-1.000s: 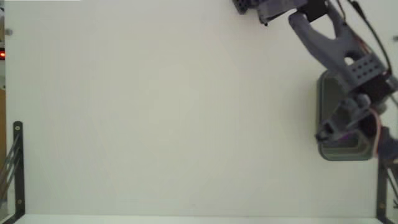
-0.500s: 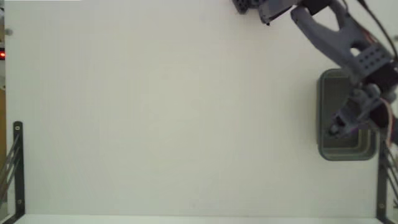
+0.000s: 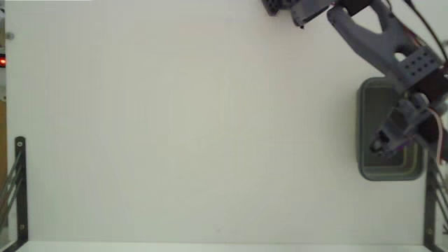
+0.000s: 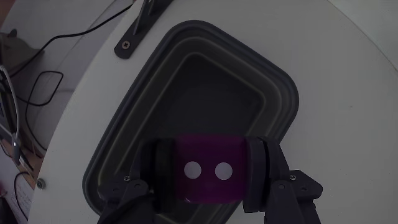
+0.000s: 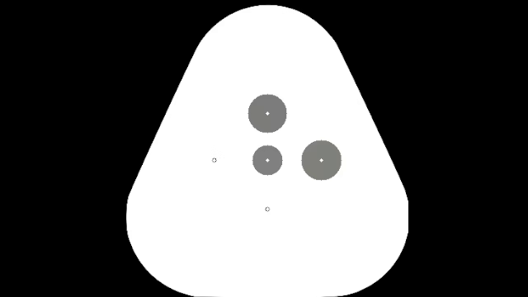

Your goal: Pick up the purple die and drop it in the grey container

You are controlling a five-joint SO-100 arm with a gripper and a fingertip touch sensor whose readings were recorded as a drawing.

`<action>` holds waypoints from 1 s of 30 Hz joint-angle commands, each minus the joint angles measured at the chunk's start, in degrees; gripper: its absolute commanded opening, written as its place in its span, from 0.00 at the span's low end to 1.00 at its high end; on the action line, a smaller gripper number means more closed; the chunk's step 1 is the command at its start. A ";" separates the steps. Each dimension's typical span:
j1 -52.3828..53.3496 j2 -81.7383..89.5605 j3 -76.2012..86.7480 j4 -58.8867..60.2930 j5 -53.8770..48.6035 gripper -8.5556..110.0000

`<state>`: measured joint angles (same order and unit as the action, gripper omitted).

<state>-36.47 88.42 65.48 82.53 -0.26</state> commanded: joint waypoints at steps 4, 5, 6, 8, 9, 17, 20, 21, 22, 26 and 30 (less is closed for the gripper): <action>-0.93 4.68 0.42 -0.83 0.26 0.56; -0.93 4.68 0.42 -0.83 0.26 0.56; -0.93 4.68 0.42 -0.83 0.26 0.56; -0.93 4.68 0.42 -0.83 0.26 0.56; -0.93 4.68 0.42 -0.83 0.26 0.56; -0.93 4.68 0.42 -0.83 0.26 1.00; -0.93 4.68 0.42 -0.83 0.26 1.00; -0.93 4.68 0.42 -0.83 0.26 1.00; -0.93 4.68 0.42 -0.83 0.26 1.00; -0.93 4.68 0.42 -0.83 0.26 1.00; -0.93 4.68 0.42 -0.83 0.26 1.00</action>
<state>-36.47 88.42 65.48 82.53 -0.18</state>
